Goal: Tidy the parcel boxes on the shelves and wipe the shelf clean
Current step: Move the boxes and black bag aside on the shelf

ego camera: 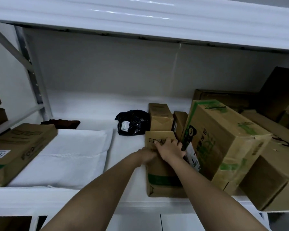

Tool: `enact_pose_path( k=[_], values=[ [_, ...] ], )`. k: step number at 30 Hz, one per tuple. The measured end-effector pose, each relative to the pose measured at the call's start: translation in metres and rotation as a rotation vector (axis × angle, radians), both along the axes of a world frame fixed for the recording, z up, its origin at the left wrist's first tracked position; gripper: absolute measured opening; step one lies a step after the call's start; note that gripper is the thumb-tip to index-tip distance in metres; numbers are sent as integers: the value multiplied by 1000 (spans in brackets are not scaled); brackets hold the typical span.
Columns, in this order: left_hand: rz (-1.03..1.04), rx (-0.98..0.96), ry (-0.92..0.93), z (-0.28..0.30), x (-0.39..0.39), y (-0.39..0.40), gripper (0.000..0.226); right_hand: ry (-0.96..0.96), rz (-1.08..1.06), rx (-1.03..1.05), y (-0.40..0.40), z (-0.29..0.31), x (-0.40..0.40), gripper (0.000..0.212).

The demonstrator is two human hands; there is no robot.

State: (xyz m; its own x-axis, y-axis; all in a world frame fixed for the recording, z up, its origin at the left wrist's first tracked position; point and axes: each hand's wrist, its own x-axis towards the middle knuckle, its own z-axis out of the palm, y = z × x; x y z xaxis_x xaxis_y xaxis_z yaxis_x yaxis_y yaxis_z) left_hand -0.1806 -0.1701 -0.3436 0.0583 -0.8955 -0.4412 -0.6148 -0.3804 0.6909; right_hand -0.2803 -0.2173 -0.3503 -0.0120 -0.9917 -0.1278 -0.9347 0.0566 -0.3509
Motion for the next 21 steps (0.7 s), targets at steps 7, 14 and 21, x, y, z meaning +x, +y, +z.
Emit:
enact_pose_path(
  k=[7, 14, 21],
  values=[
    [246, 56, 305, 13, -4, 2, 31, -196, -104, 152, -9, 13, 0, 68],
    [371, 38, 349, 28, -2, 7, 32, -447, -164, 168, -15, 32, 1, 78],
    [407, 33, 313, 35, 11, 12, 59, -533, -68, 48, -6, 45, 9, 58]
  ],
)
